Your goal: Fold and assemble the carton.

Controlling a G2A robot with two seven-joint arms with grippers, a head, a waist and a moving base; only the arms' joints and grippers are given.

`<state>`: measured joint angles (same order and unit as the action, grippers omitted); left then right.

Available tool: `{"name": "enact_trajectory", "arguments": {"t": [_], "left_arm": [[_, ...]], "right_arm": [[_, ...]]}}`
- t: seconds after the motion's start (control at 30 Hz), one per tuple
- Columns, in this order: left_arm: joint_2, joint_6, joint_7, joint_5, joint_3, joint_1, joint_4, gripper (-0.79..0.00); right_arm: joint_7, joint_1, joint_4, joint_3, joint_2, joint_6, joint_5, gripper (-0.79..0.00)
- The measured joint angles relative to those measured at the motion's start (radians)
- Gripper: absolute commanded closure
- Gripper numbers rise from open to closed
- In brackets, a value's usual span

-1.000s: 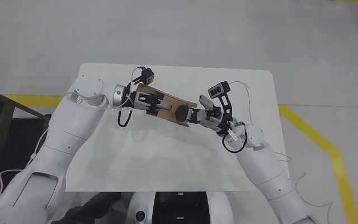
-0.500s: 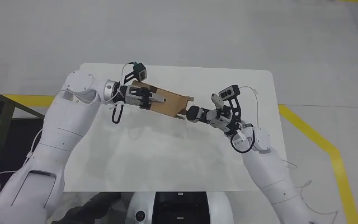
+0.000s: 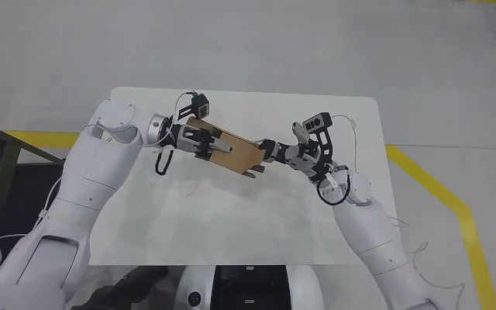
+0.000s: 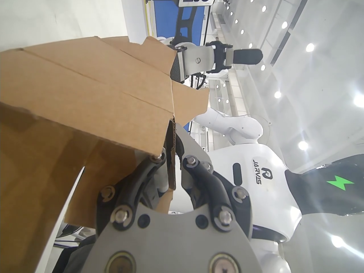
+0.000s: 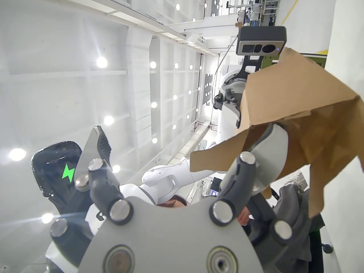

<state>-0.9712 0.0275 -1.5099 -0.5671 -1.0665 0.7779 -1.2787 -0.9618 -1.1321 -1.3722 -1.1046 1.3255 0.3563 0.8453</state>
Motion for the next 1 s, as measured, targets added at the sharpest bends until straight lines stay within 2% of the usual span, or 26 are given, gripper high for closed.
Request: {"name": "enact_trajectory", "arguments": {"t": [0.63, 0.83, 1.0], "left_arm": [[0.012, 0.016, -0.026, -0.041, 0.059, -0.008, -0.039, 0.0], [0.014, 0.0, -0.023, -0.051, 0.061, -0.02, -0.015, 0.0], [0.014, -0.018, 0.022, -0.066, 0.039, -0.024, 0.02, 0.0]], "right_arm": [[-0.055, 0.075, 0.089, 0.032, 0.021, -0.055, 0.062, -0.785], [-0.07, 0.074, 0.096, 0.017, 0.022, -0.044, 0.073, -0.785], [-0.054, 0.055, 0.09, -0.02, 0.017, -0.027, 0.072, -0.785]]}}
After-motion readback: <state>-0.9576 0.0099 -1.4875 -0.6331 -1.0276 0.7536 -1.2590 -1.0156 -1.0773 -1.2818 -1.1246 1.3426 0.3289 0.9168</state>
